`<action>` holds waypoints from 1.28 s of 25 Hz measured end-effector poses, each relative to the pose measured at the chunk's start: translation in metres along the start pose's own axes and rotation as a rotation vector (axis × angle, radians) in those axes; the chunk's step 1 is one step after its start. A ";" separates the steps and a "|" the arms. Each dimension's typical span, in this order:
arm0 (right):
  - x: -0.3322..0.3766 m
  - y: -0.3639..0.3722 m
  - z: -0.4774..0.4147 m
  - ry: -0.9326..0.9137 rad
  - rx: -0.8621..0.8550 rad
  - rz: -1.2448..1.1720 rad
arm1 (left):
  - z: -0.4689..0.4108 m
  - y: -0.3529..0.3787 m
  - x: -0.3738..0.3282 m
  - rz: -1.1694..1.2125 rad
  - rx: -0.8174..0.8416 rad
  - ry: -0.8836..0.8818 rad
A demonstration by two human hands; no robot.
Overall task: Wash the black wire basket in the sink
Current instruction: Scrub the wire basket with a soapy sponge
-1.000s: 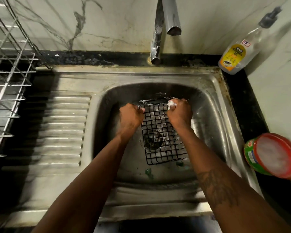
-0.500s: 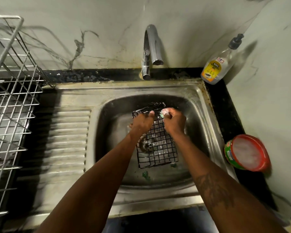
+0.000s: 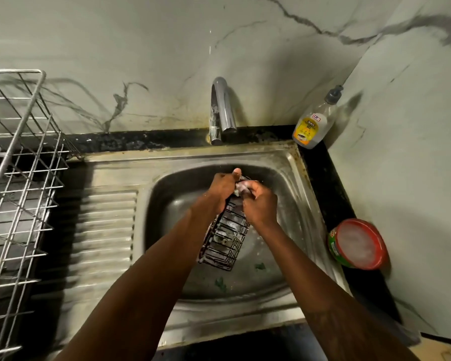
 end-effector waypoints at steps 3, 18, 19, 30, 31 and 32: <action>0.011 -0.023 -0.004 0.005 -0.180 0.096 | 0.018 0.000 -0.005 -0.213 -0.057 0.128; 0.053 -0.013 -0.003 -0.155 -0.067 0.243 | 0.055 -0.014 0.008 -0.125 -0.156 0.509; 0.053 -0.010 0.000 -0.158 -0.073 0.227 | 0.058 -0.015 0.005 -0.148 -0.136 0.553; 0.082 0.001 0.007 -0.323 -0.095 0.465 | 0.035 -0.033 -0.001 -0.144 -0.202 0.669; 0.077 0.007 0.008 -0.360 -0.073 0.510 | 0.034 -0.036 0.006 -0.170 -0.217 0.653; 0.072 0.015 0.009 -0.387 -0.036 0.570 | 0.032 -0.039 0.012 -0.196 -0.246 0.624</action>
Point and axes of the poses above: each hand's wrist, its own z-axis away from the middle knuckle, its own y-axis out of the palm, x = y × z, the point moved 3 cm from there along -z, towards the middle knuckle, and after that the axes turned 14 degrees about x, right-handed, at the moved point
